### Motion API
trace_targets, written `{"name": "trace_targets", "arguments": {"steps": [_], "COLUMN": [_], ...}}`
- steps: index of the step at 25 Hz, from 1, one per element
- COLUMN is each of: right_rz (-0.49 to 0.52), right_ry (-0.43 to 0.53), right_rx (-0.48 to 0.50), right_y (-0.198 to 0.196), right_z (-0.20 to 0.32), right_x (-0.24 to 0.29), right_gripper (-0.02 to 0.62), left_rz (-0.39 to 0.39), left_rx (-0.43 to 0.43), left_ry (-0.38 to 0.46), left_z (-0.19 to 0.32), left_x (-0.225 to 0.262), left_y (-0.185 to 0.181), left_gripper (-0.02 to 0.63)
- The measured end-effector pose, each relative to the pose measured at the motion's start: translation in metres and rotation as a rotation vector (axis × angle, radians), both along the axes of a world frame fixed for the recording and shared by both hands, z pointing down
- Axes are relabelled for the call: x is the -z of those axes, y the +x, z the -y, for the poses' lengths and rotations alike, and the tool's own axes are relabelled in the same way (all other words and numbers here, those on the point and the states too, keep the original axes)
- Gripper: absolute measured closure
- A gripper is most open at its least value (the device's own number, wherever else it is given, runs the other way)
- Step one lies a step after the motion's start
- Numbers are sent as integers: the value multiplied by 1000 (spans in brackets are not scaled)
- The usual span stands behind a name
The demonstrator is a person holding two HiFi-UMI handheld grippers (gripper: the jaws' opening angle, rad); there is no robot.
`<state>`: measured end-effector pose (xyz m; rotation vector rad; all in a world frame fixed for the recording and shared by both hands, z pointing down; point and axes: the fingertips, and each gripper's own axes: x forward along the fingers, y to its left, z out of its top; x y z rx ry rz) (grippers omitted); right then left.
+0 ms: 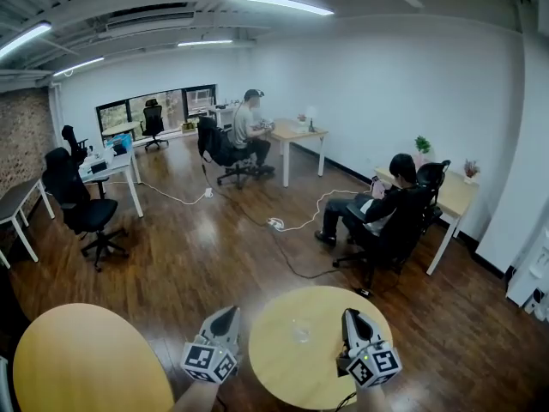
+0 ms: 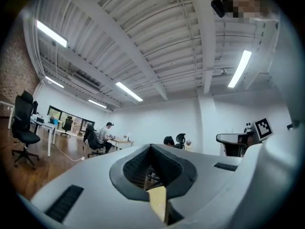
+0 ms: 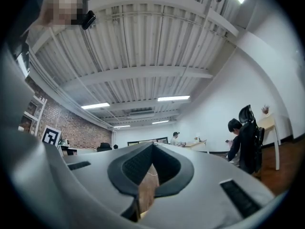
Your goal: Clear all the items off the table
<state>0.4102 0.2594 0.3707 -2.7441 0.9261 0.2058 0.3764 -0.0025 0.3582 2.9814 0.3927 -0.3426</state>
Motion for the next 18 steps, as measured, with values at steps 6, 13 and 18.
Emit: {"name": "trace_targets", "arguments": {"steps": [6,13,18], "right_rz": [49,68,79], "right_ry": [42,36,15], "right_rx": [38,35,16], "right_y": [2,-1,-1], "right_z": [32,49,49], "right_x": [-13,-17,-20], "right_gripper": [594,594,594], "left_rz": [-16,7,20], "left_rx": [40,42,5], "left_ry": [9,-14,-13], "left_z": [45,69,66], "left_x": [-2,-11,-15], "left_y": [-18,-24,-18], "left_gripper": [601,601,601]}}
